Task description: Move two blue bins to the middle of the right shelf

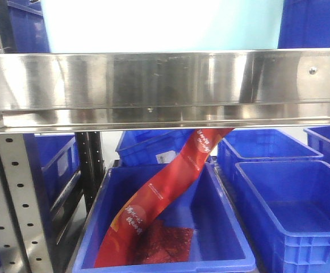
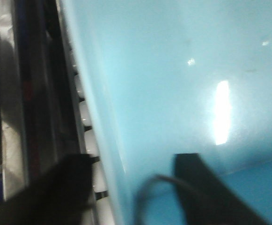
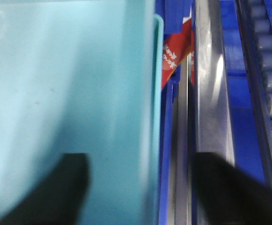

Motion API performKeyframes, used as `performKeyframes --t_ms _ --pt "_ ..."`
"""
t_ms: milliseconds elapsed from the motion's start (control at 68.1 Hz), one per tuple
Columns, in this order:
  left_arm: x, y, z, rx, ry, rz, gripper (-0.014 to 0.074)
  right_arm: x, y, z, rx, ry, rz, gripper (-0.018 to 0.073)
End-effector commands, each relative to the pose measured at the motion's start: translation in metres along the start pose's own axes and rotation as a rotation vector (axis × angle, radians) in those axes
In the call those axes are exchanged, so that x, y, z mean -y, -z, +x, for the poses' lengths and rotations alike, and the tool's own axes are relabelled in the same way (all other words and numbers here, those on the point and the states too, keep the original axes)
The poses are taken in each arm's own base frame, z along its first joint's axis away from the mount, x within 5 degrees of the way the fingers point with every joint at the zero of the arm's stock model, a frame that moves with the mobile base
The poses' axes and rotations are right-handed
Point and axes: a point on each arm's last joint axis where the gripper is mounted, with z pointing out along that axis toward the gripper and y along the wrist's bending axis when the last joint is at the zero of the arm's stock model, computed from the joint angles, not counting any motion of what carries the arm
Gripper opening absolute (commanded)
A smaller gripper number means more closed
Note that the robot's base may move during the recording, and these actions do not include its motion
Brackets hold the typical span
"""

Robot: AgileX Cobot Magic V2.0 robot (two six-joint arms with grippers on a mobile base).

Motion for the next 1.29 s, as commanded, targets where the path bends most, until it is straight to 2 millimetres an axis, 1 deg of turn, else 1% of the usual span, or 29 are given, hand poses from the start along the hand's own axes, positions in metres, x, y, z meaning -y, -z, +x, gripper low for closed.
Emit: performKeyframes --t_ms 0,29,73,220,279,308,367,382,470,499,514,558,705,764,779,823,837,881,896,911,940,1014,1028,1043,1058,1072,1102,1219,1278 --pt "0.002 0.01 -0.002 0.033 -0.006 0.011 0.0594 -0.001 0.014 -0.008 0.055 0.015 0.007 0.0547" --pt "0.002 0.011 -0.003 0.037 -0.005 0.011 0.0627 -0.001 0.018 -0.01 0.061 0.019 0.009 0.0573" --pt "0.001 0.015 -0.004 0.048 -0.004 0.013 0.0598 -0.002 0.025 -0.012 0.069 0.026 0.014 0.0568" --pt "-0.001 0.041 -0.003 0.099 -0.004 0.02 0.0463 -0.004 0.055 -0.016 0.116 0.032 0.009 0.0552" --pt "-0.002 0.055 -0.002 0.129 -0.012 0.023 0.0359 -0.005 0.071 -0.016 0.131 0.033 0.006 0.0505" --pt "-0.003 0.062 -0.001 0.143 -0.022 0.024 0.0308 -0.006 0.078 -0.015 0.13 0.034 0.006 0.047" --pt "-0.005 0.076 0.001 0.168 -0.033 0.027 0.0193 -0.006 0.093 -0.013 0.131 0.035 0.005 0.0358" --pt "-0.005 0.081 0.002 0.176 -0.033 0.028 0.0146 -0.006 0.096 -0.013 0.129 0.035 0.005 0.0326" --pt "-0.008 0.099 0.011 0.196 -0.031 0.028 -0.0066 -0.005 0.114 -0.006 0.112 0.045 0.02 0.0065" --pt "-0.01 0.104 0.015 0.201 -0.034 0.025 -0.0111 -0.004 0.12 -0.003 0.116 0.05 0.028 -0.0012" --pt "-0.011 0.109 0.017 0.207 -0.034 0.023 -0.0109 -0.004 0.122 -0.002 0.117 0.055 0.036 -0.005" --pt "-0.013 0.113 0.024 0.203 -0.037 0.015 -0.011 -0.002 0.126 0.006 0.107 0.061 0.047 -0.0171" --pt "-0.023 0.128 0.061 0.18 -0.053 -0.028 -0.0111 0.006 0.141 0.041 0.128 0.08 0.07 -0.0162" --pt "-0.025 0.127 0.077 0.198 -0.054 -0.023 -0.0111 0.009 0.141 0.058 0.148 0.082 0.066 -0.0162" --pt "-0.025 0.127 0.081 0.207 -0.053 -0.021 -0.0111 0.009 0.145 0.062 0.163 0.082 0.063 -0.0162" --pt "-0.027 0.129 0.094 0.248 -0.056 -0.009 -0.0111 0.011 0.148 0.077 0.19 0.084 0.058 -0.0162" --pt "-0.028 0.129 0.104 0.26 -0.057 -0.005 -0.0111 0.013 0.147 0.085 0.201 0.085 0.056 -0.0162" --pt "-0.029 0.13 0.116 0.31 -0.056 0.007 -0.0111 0.015 0.151 0.098 0.23 0.087 0.051 -0.0162" --pt "-0.03 0.134 0.122 0.334 -0.056 0.013 -0.0111 0.015 0.152 0.102 0.25 0.088 0.048 -0.0162" --pt "-0.031 0.13 0.128 0.334 -0.058 0.015 -0.0111 0.017 0.15 0.109 0.249 0.088 0.048 -0.0162" --pt "-0.032 0.131 0.14 0.37 -0.061 0.022 -0.0111 0.018 0.152 0.119 0.275 0.089 0.043 -0.0162" --pt "-0.035 0.133 0.164 0.453 -0.066 0.039 -0.0111 0.021 0.158 0.14 0.342 0.094 0.033 -0.0162" --pt "-0.036 0.136 0.17 0.479 -0.066 0.043 -0.0111 0.022 0.159 0.145 0.351 0.094 0.031 -0.0162" --pt "-0.036 0.134 0.177 0.492 -0.068 0.047 -0.0111 0.023 0.16 0.151 0.368 0.095 0.028 -0.0162" --pt "-0.037 0.137 0.183 0.52 -0.067 0.051 -0.0111 0.024 0.16 0.155 0.378 0.096 0.027 -0.0162" --pt "-0.037 0.134 0.19 0.524 -0.069 0.053 -0.0111 0.025 0.158 0.162 0.378 0.096 0.026 -0.0162" --pt "-0.039 0.134 0.202 0.57 -0.071 0.062 -0.0111 0.026 0.159 0.172 0.404 0.097 0.022 -0.0162" --pt "-0.043 0.136 0.241 0.718 -0.073 0.089 -0.0111 0.031 0.163 0.204 0.497 0.13 0.013 -0.0162" --pt "-0.045 0.132 0.261 0.762 -0.074 0.097 -0.0111 0.034 0.163 0.221 0.52 0.158 0.017 -0.0162"
